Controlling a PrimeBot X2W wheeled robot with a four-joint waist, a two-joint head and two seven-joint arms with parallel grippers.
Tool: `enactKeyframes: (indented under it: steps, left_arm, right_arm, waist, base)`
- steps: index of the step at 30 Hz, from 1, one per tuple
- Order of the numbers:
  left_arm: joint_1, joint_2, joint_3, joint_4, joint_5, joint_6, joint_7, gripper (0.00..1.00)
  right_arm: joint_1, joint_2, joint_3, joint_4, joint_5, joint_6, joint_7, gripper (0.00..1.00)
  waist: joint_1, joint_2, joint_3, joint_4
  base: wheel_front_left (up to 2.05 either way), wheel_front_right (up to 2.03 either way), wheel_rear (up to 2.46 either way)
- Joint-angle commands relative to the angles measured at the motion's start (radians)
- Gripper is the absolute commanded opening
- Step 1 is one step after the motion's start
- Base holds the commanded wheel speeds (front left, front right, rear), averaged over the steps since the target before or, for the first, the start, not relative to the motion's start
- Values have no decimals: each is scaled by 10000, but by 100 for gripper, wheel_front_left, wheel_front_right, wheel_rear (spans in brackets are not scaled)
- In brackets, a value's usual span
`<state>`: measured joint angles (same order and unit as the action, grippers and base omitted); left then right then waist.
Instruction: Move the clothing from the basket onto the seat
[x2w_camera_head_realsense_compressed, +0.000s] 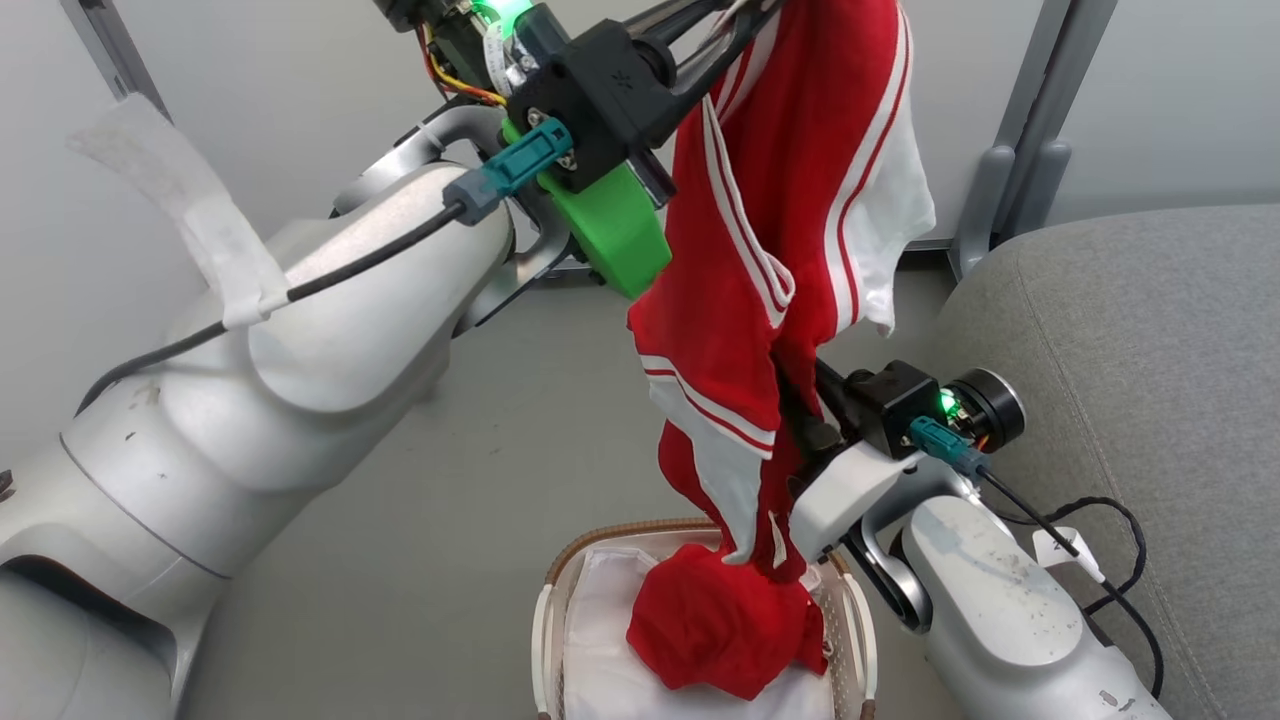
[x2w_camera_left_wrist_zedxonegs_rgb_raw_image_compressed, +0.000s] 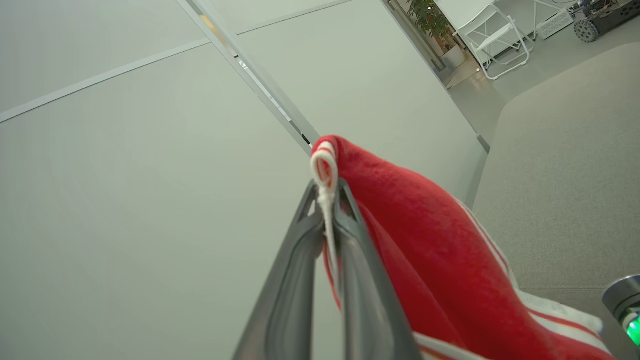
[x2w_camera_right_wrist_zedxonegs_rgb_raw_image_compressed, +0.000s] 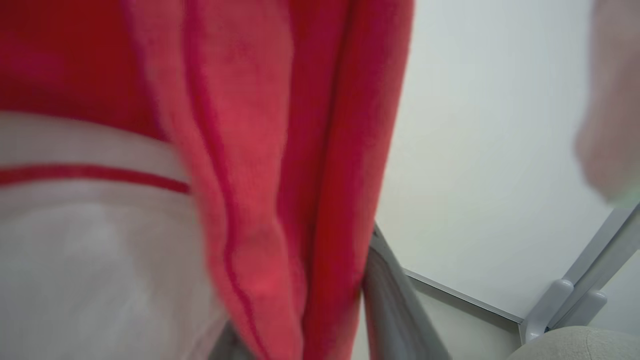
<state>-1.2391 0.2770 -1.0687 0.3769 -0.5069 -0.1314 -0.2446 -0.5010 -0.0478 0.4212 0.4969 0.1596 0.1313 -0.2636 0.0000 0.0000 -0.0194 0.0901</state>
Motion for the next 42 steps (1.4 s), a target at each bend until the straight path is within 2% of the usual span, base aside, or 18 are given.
enactKeyframes:
  steps: [1, 13, 14, 15, 16, 17, 18, 29, 38, 42]
  left_arm:
    - [206, 98, 55, 93, -134, 88, -30, 0]
    - [863, 378, 369, 1278, -800, 213, -99, 0]
    - [938, 387, 405, 1359, -841, 225, -113, 8]
    - [1053, 392, 461, 1440, -921, 236, -136, 36]
    - [1148, 394, 505, 1513, -990, 232, -126, 51]
    - [1278, 405, 546, 1591, -1059, 221, -132, 95]
    - [1377, 420, 570, 1644, -1122, 208, -148, 100]
    - [3191, 381, 1323, 1834, -2180, 96, -215, 100]
    - [5140, 549, 2320, 1163, -1850, 65, -209, 100]
    - [5988, 447, 2838, 899, -1558, 57, -201, 100]
  right_arm:
    - [5, -46, -32, 21, 119, -10, -17, 0]
    - [192, -44, -253, -534, 249, -10, -17, 0]
    - [194, -44, -292, -579, 241, -10, -17, 0]
    - [187, -44, -340, -629, 229, -10, -17, 0]
    - [178, -44, -388, -663, 214, -10, -17, 0]
    - [156, -44, -457, -701, 190, -10, -17, 0]
    - [134, -46, -519, -722, 166, -10, -17, 0]
    - [0, -41, -1364, -884, -127, -10, -17, 0]
    - [217, -41, -1834, -918, -417, -10, -17, 0]
    - [268, -41, -2009, -946, -492, -10, -17, 0]
  waist:
    - [0, 0, 9, -16]
    - [0, 0, 172, -331]
    - [0, 0, 187, -350]
    - [0, 0, 205, -372]
    - [0, 0, 218, -388]
    - [0, 0, 237, -406]
    - [0, 0, 251, -417]
    - [0, 0, 396, -446]
    - [0, 0, 511, -582]
    - [0, 0, 553, -609]
  base:
    - [0, 0, 0]
    - [0, 0, 0]
    - [0, 0, 0]
    - [0, 0, 0]
    - [0, 0, 0]
    - [0, 0, 0]
    - [0, 0, 0]
    - [0, 0, 0]
    - [0, 0, 0]
    - [0, 0, 0]
